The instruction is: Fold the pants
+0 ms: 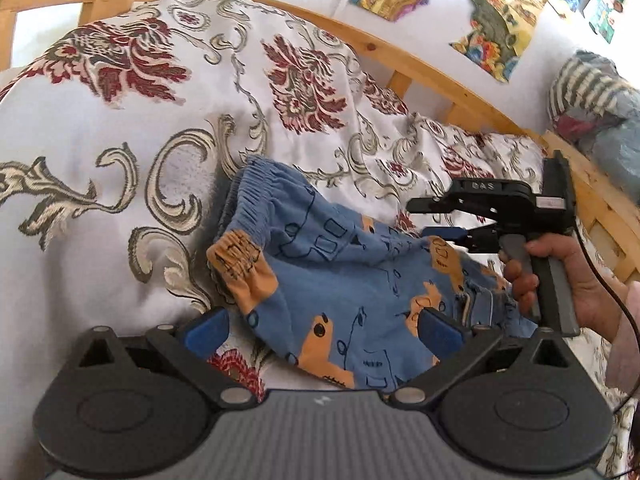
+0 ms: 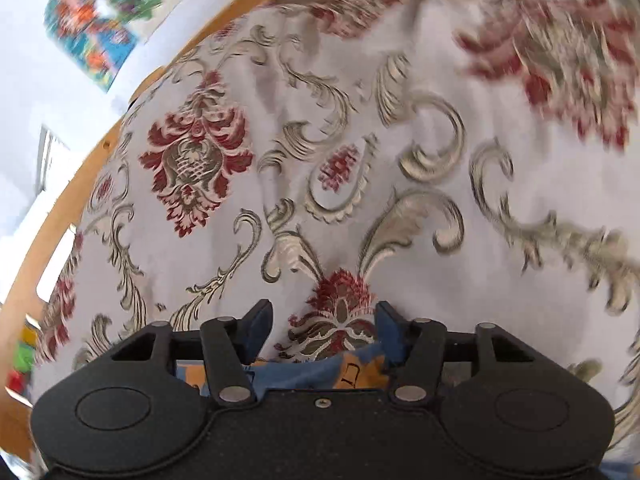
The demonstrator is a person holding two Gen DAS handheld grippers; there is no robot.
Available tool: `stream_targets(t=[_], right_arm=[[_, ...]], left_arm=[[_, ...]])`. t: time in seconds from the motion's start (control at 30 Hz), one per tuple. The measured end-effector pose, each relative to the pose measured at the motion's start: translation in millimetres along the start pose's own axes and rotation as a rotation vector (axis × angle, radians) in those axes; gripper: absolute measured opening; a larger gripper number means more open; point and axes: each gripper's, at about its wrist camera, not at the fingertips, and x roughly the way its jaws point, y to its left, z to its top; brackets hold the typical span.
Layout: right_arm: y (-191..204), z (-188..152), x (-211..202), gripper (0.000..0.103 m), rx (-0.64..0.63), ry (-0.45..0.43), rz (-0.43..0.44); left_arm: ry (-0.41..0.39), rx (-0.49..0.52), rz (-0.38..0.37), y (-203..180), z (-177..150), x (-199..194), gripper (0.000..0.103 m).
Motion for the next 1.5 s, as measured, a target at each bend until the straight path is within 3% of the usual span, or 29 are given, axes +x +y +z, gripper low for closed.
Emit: stream_targets(t=[0.13,0.27,0.33,0.37,0.43,0.5,0.6,0.67,0.8,0.9,1.03,1.17,1.27,1.4,1.47,1.5], right_arm=[[49,-6,1,0.062,-0.232,0.062,0.122],[83,-19,21,0.051,-0.294,0.222,0.259],[88,-25,40,0.044,-0.314,0.259,0.206],[88,-25,51,0.027,-0.322,0.264,0.152],[82,-21,58,0.010,-0.297,0.225,0.104],[75,-14,57,0.010,-0.252,0.166,0.076],[73,-7,47,0.028,-0.240,0.110,0.032],[78,-8,32,0.046,-0.288,0.080,0.015],[88,-25,-12,0.055,-0.392,0.006,-0.084],[85,-55,-49,0.062,-0.422,-0.059,-0.191],[85,-110,-82,0.078,-0.450,-0.121,-0.336],[88,-156,-92,0.081,-0.455,-0.149,-0.403],[88,-173,-84,0.083,-0.439,-0.125,-0.403],[84,-180,-81,0.083,-0.414,-0.124,-0.365],[86,-181,-85,0.082,-0.425,-0.145,-0.363],[88,-182,-87,0.082,-0.433,-0.160,-0.364]], left_arm=[[-0.037,-0.071,0.016,2,2,-3,0.103],[-0.070,-0.123,-0.014,9,3,-5,0.103],[-0.072,-0.116,-0.017,8,2,-5,0.103],[-0.070,-0.105,-0.011,7,2,-4,0.103],[-0.069,-0.091,-0.003,4,1,-4,0.103],[-0.073,-0.093,0.002,3,1,-3,0.103],[-0.085,-0.127,0.018,4,3,-2,0.103],[-0.100,-0.148,0.039,4,5,0,0.103],[-0.118,-0.200,0.130,1,8,8,0.103],[-0.166,-0.259,0.186,-2,9,12,0.103],[-0.226,-0.409,0.166,4,12,11,0.102],[-0.228,-0.558,0.120,10,7,14,0.102],[-0.268,-0.566,0.168,14,0,20,0.098],[-0.308,-0.569,0.177,16,-3,25,0.097],[-0.298,-0.581,0.196,16,1,28,0.093],[-0.288,-0.587,0.209,17,2,30,0.082]])
